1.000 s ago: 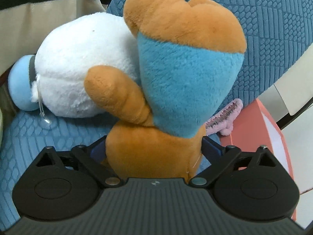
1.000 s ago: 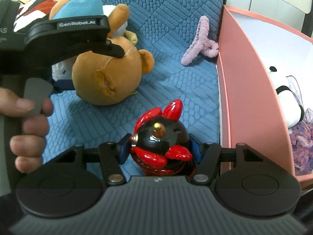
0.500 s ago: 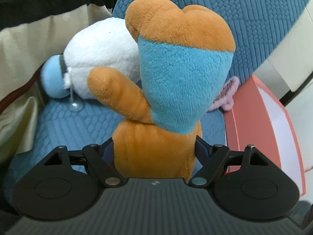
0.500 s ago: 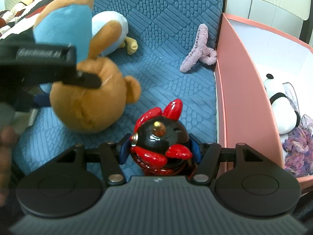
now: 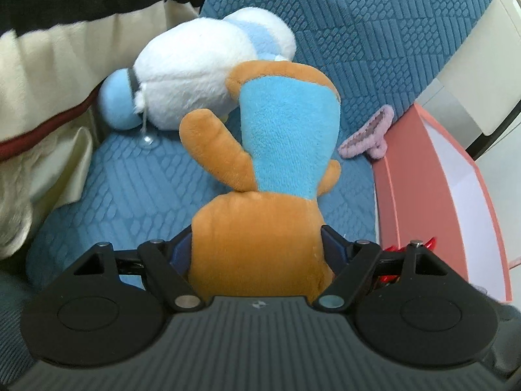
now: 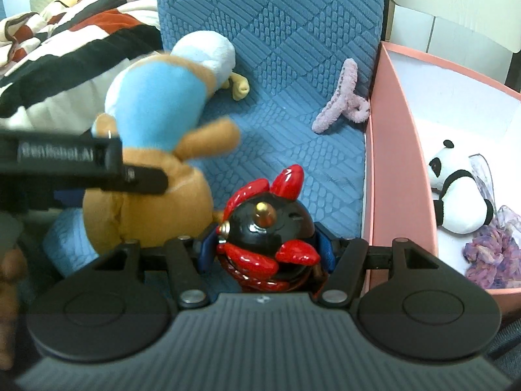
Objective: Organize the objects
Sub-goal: 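Lift the red figurine with the right tool while the left tool lifts the bear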
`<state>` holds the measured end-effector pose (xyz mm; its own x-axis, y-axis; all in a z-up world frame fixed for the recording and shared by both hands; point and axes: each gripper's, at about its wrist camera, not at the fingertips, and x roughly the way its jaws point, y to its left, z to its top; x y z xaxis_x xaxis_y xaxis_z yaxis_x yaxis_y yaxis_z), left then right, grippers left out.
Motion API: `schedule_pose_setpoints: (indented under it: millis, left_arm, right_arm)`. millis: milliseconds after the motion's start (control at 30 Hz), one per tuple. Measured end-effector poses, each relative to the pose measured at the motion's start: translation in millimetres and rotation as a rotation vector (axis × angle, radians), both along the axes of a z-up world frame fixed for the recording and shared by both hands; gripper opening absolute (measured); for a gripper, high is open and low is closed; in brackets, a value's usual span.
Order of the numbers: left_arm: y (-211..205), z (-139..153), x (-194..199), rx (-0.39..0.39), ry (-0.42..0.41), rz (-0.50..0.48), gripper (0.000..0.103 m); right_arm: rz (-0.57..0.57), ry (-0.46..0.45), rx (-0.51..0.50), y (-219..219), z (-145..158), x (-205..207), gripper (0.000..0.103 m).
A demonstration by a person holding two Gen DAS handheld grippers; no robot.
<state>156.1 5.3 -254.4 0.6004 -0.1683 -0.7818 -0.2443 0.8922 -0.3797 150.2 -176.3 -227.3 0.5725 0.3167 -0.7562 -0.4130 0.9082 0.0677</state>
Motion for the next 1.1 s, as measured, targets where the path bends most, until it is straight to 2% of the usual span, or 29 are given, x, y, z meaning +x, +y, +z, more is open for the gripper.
schedule_pose_setpoints:
  millis: [300, 533, 667, 867, 1100]
  left_arm:
    - [-3, 9, -24, 0.007, 0.01, 0.025, 0.077]
    - [-5, 11, -34, -0.021, 0.021, 0.068, 0.076]
    - [-5, 15, -40, -0.064, 0.029, 0.103, 0.076]
    - [-8, 38, -44, -0.087, 0.03, 0.13, 0.076]
    - [-21, 87, -35, -0.082, -0.008, 0.093, 0.076]
  right_arm:
    - [0.003, -0.003, 0.016, -1, 10, -13, 0.063]
    - [0.005, 0.026, 0.057, -7, 24, -20, 0.063]
    - [0.019, 0.029, 0.078, -13, 39, -23, 0.063]
    - [0.023, 0.046, 0.103, -24, 62, -21, 0.063]
    - [0.014, 0.027, 0.127, -47, 102, -9, 0.063]
